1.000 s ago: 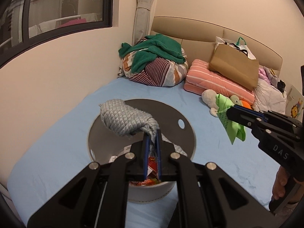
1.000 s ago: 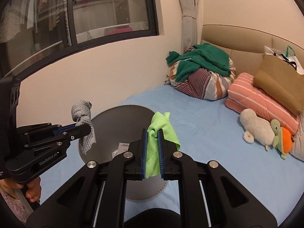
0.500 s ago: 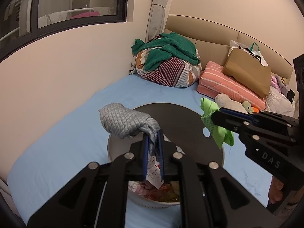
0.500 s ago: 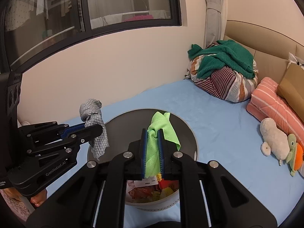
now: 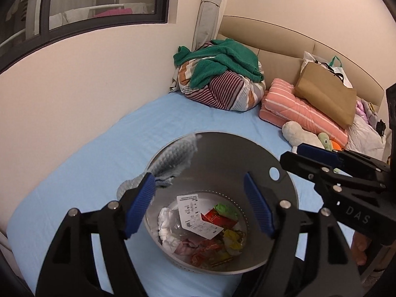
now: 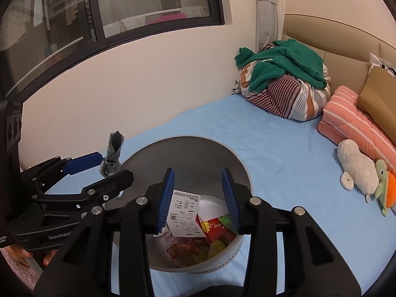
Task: Collect trash
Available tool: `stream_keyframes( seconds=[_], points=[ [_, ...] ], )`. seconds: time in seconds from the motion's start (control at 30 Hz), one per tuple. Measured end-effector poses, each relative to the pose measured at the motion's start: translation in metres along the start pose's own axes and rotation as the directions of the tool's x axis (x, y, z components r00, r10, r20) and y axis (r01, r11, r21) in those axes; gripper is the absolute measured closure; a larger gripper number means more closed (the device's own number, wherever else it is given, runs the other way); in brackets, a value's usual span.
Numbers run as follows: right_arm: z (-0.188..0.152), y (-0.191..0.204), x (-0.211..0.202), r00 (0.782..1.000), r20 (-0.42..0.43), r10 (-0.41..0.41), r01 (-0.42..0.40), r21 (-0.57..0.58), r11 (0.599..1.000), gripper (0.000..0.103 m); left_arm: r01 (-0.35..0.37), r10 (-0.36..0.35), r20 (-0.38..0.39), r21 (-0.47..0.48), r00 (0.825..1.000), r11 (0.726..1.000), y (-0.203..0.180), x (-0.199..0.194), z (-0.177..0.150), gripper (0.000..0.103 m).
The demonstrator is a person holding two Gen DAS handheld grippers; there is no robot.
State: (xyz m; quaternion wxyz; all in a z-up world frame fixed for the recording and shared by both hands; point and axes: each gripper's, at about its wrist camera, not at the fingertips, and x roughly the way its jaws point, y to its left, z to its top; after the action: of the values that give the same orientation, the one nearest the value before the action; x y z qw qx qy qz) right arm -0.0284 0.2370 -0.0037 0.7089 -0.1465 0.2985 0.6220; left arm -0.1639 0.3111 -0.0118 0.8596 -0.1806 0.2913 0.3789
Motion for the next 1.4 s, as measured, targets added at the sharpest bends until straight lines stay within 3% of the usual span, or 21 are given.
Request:
stream_keyframes(
  seconds=[0.2, 0.43, 0.77, 1.03, 1.23, 1.4],
  points=[
    [-0.01, -0.007, -0.016, 0.999, 0.012, -0.042, 0.042, 0.029, 0.999, 0.048, 0.009, -0.009, 0.007, 0.021, 1.0, 1.0, -0.012, -0.005, 0.0, 0.025],
    [-0.03, -0.028, -0.046, 0.992, 0.03, -0.121, 0.118, 0.082, 0.99, 0.044, 0.048, -0.049, 0.005, 0.065, 0.999, 0.997, -0.036, -0.012, -0.005, 0.024],
    [-0.086, -0.088, -0.123, 0.946, 0.044, -0.32, 0.3, 0.247, 0.921, 0.034, 0.172, -0.168, -0.039, 0.195, 0.985, 0.966, -0.108, -0.021, -0.027, 0.024],
    [-0.144, -0.123, -0.202, 0.865, 0.008, -0.502, 0.467, 0.354, 0.81, 0.03, 0.294, -0.283, -0.081, 0.311, 0.956, 0.904, -0.182, -0.039, -0.049, 0.023],
    [-0.194, -0.133, -0.265, 0.754, -0.069, -0.653, 0.619, 0.408, 0.671, 0.025, 0.376, -0.358, -0.119, 0.384, 0.926, 0.843, -0.238, -0.053, -0.069, 0.023],
    [-0.235, -0.145, -0.308, 0.71, -0.134, -0.691, 0.657, 0.479, 0.582, 0.023, 0.431, -0.409, -0.148, 0.439, 0.9, 0.788, -0.278, -0.068, -0.083, 0.022]
  ],
)
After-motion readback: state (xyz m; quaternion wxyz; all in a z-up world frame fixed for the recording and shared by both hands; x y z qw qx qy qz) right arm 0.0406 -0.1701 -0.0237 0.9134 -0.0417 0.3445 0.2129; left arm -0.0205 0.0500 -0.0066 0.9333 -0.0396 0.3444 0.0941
